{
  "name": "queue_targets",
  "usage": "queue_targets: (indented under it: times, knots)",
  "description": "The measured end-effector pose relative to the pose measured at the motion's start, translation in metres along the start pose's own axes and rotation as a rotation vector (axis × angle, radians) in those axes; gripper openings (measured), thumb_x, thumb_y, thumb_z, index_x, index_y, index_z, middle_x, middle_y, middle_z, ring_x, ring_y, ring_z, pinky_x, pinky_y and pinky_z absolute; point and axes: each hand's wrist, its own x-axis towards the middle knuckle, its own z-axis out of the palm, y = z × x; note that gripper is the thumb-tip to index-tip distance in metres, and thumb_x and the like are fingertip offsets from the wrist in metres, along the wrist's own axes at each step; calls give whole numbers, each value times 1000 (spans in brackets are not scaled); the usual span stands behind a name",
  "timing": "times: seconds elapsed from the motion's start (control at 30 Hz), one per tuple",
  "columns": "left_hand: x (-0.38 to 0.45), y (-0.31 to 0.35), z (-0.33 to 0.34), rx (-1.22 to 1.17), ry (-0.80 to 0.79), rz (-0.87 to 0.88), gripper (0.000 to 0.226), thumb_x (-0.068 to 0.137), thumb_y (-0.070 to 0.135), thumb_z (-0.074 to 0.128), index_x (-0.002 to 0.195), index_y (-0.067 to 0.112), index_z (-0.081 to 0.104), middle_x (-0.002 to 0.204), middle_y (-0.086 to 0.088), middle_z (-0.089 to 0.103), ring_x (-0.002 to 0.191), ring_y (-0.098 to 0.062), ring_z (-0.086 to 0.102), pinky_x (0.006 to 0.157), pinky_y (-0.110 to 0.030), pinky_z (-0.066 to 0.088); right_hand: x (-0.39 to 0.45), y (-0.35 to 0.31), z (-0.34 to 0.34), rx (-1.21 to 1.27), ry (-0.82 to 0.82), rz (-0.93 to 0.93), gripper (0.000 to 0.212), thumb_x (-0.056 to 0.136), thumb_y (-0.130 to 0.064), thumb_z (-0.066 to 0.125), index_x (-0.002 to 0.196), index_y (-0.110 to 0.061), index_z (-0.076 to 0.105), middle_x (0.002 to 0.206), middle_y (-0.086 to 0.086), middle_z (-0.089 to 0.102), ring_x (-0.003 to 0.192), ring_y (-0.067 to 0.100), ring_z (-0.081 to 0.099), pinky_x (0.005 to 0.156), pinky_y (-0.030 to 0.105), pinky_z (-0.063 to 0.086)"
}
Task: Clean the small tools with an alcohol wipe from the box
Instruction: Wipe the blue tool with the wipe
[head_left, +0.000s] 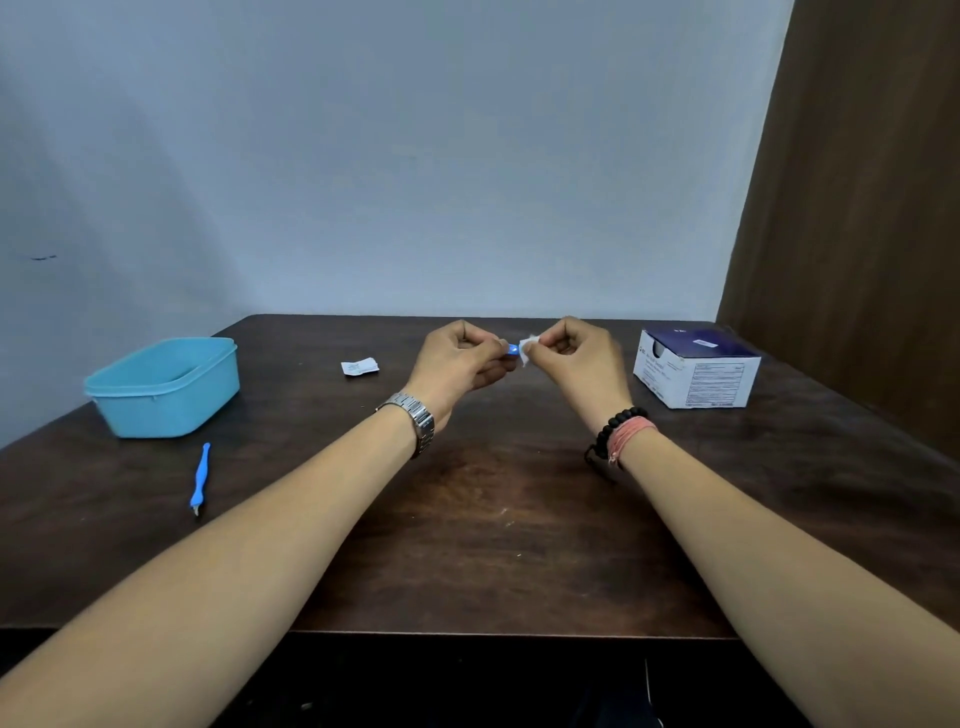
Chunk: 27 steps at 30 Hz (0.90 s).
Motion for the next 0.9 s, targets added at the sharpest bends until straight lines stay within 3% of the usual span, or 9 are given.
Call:
queue_targets:
  times: [0.2,0.4,0.5,0.63,0.9]
  knots:
    - [2,4,-3,-32,27,-5,8,89,3,63,86,5,57,85,-14,72,75,-20,73,69,-22,58,5,6,-5,-16,53,62,15,76,-21,76,68,-16,65,70,0,67,63,8,56,57,17,41]
    - [4,4,-6,-77,57,-5,10,88,1,64,84,6,57,83,-13,72,74,-20,72,69,-23,59,9,13,-14,-12,105,126,13,77,-17,73,70,-14,64,63,-9,59,59,4,52,49,7,36]
    - [5,6,-8,-135,56,3,8,87,0,64,86,5,57,86,-14,72,75,-21,72,70,-24,59,13,16,-14,98,125,206,17,81,-18,73,70,-17,60,66,-7,60,58,5,55,54,15,42]
    - [3,4,-8,-180,-27,-15,6,88,5,66,92,4,62,91,-13,73,78,-19,71,69,-23,58,11,14,-5,404,-74,320,14,87,-6,68,79,-13,59,78,8,66,62,10,61,50,17,46]
    - [3,1,-9,-141,-126,-36,7,93,11,61,91,8,67,75,-2,68,68,-10,63,64,-19,53,1,2,1,727,-314,303,9,90,-2,62,86,-9,63,72,0,67,61,6,63,57,15,49]
